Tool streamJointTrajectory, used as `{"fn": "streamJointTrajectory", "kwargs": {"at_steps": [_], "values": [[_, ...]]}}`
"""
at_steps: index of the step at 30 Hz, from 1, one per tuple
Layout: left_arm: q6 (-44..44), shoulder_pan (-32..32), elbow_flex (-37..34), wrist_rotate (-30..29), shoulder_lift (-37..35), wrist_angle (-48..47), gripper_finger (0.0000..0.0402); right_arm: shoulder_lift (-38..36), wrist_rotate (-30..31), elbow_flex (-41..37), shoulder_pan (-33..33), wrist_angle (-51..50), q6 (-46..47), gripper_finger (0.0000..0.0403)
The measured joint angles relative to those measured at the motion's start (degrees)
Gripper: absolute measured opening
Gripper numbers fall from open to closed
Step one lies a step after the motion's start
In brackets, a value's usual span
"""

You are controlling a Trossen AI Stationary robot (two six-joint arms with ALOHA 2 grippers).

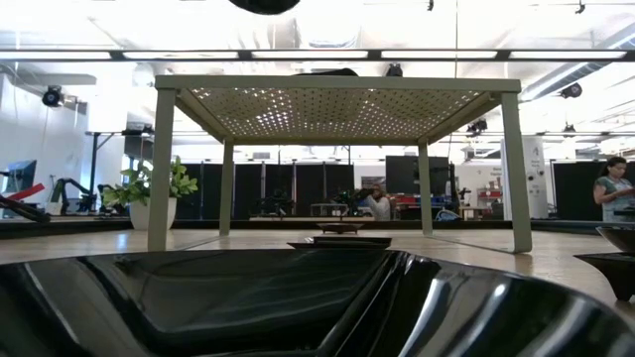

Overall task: Pick & Place Mini shaped plates
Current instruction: Stack the leaf shaped plate on top of the leaf shaped plate on the shelf

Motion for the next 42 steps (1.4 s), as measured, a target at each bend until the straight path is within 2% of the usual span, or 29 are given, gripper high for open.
{"fn": "streamJointTrajectory", "kwargs": {"at_steps": [28, 36, 42], "values": [[7.2, 0.5, 0.0, -0.6, 0.0, 6.2, 0.0000, 0.0, -0.1, 0.0, -2.2, 0.0, -0.2, 0.0066], [8.0, 1.4, 0.0, 0.5, 0.0, 8.0, 0.0000, -0.1, 0.5, 0.0, -2.3, 0.0, -0.4, 0.0015], [8.0, 1.7, 0.0, 2.9, -0.1, 8.4, 0.0000, -0.1, 0.7, 0.0, -2.3, -0.4, -0.5, 0.0009]]}}
